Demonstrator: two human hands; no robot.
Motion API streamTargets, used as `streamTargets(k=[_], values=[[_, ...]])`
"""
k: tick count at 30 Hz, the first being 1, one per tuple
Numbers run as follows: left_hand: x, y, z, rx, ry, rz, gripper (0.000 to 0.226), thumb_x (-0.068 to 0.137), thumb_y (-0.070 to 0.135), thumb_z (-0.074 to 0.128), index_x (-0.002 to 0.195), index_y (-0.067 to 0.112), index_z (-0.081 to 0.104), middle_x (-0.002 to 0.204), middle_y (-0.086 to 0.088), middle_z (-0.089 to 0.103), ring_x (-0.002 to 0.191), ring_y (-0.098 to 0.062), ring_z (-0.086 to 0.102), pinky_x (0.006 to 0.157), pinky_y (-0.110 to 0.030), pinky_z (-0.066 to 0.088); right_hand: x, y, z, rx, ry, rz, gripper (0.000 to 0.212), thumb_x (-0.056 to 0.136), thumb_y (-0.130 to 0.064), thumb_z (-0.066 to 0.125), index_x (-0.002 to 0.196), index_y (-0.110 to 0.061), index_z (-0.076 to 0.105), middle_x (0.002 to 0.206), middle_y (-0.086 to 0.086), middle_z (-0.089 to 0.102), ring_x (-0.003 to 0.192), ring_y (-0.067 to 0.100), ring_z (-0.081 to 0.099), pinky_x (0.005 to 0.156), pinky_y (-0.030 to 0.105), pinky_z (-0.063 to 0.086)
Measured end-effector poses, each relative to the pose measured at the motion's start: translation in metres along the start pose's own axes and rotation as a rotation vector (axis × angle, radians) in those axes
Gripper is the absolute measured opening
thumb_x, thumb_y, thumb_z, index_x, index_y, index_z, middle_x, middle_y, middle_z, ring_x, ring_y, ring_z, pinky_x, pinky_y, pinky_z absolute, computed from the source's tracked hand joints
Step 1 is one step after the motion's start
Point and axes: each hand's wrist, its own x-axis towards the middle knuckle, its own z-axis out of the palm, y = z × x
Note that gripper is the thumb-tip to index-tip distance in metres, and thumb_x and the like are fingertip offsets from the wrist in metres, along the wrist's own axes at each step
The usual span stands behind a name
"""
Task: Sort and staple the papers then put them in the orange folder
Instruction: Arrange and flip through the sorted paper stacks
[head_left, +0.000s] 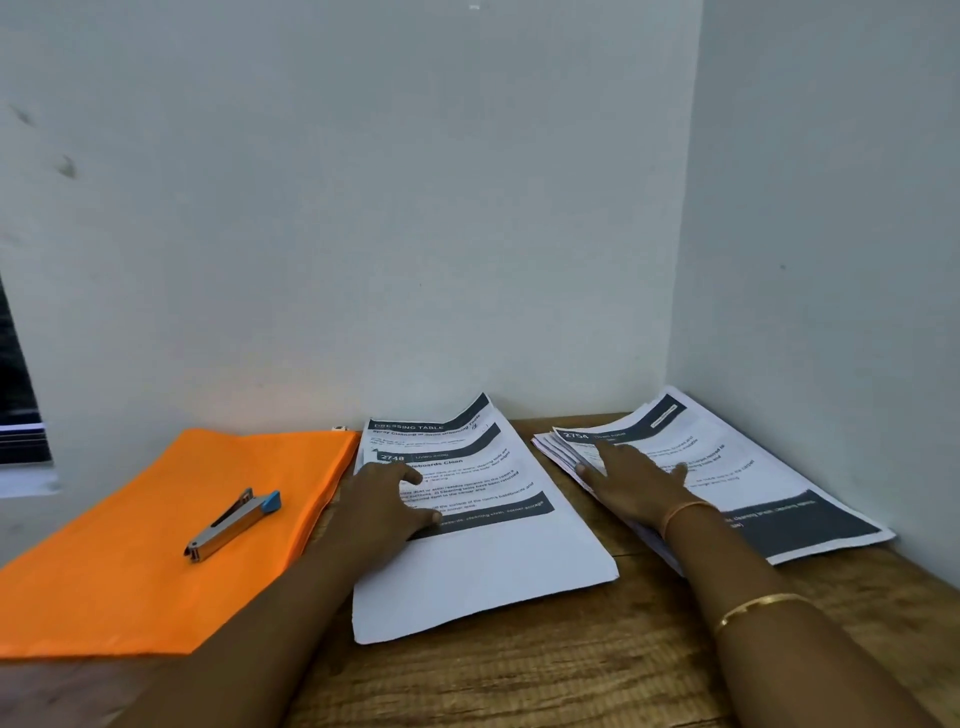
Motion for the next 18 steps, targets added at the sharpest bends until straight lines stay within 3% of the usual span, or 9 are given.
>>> streamTargets(k=[4,6,8,10,12,15,18], values=[[0.003,-0.004,-0.002,-0.134,0.124,-0.050,0.046,0.072,0.004,0.076,0.115,0.013,0.060,0.121,-0.013,0.051,0.093,-0.024,0.057,0.073,-0.033,0.052,-0.009,-0.024,-0.002,-0.007,0.087,-0.115,0.053,0.095,-0.059,0.031,0.136,-0.029,0.046,0.153,-0.003,0.030,0.145,0.020,0.017,0.109,0.067,-0.003],[0.004,-0.007,-0.002,-0.172,0.176,-0.030,0.036,0.077,-0.009,0.063,0.105,0.013,0.062,0.104,-0.012,0.057,0.071,-0.019,0.055,0.054,-0.026,0.047,-0.014,-0.034,0.001,-0.079,0.060,-0.138,0.045,0.093,-0.057,0.036,0.123,-0.031,0.057,0.152,-0.001,0.031,0.145,0.021,0.013,0.106,0.070,-0.008],[0.004,-0.008,-0.001,-0.253,0.219,-0.023,0.031,0.082,-0.012,0.050,0.095,0.014,0.062,0.094,-0.007,0.058,0.060,-0.011,0.049,0.044,-0.016,0.037,-0.019,-0.042,0.004,-0.152,0.030,-0.148,0.039,0.093,-0.053,0.041,0.123,-0.033,0.056,0.154,0.002,0.026,0.146,0.024,0.008,0.102,0.073,-0.009],[0.004,-0.006,-0.002,-0.355,0.255,-0.005,0.030,0.085,-0.011,0.046,0.094,0.012,0.063,0.097,-0.006,0.060,0.064,-0.007,0.049,0.047,-0.011,0.037,-0.023,-0.049,0.008,-0.164,0.020,-0.155,0.038,0.094,-0.046,0.042,0.130,-0.035,0.049,0.154,0.004,0.025,0.147,0.025,0.007,0.101,0.074,-0.009],[0.003,-0.005,-0.004,-0.426,0.308,0.007,0.028,0.088,-0.009,0.048,0.102,0.007,0.065,0.105,-0.006,0.062,0.079,-0.010,0.053,0.061,-0.014,0.038,-0.026,-0.054,0.008,-0.117,0.030,-0.155,0.034,0.094,-0.036,0.042,0.127,-0.032,0.048,0.148,0.005,0.033,0.144,0.026,0.015,0.102,0.075,-0.007],[0.002,-0.002,-0.006,-0.514,0.387,0.012,0.027,0.090,-0.006,0.048,0.107,0.008,0.064,0.112,-0.006,0.062,0.095,-0.015,0.053,0.069,-0.019,0.039,-0.029,-0.057,0.004,-0.010,0.089,-0.130,0.009,0.092,-0.026,0.042,0.085,-0.027,0.047,0.131,0.002,0.047,0.133,0.024,0.036,0.105,0.073,-0.002],[-0.001,0.003,-0.010,-0.565,0.457,0.038,0.025,0.092,-0.004,0.048,0.109,0.009,0.061,0.107,-0.002,0.059,0.093,-0.012,0.050,0.066,-0.012,0.039,-0.028,-0.054,-0.001,0.107,0.177,-0.087,0.022,0.092,-0.025,0.042,0.071,-0.025,0.039,0.113,-0.002,0.053,0.118,0.023,0.049,0.109,0.066,0.007]])
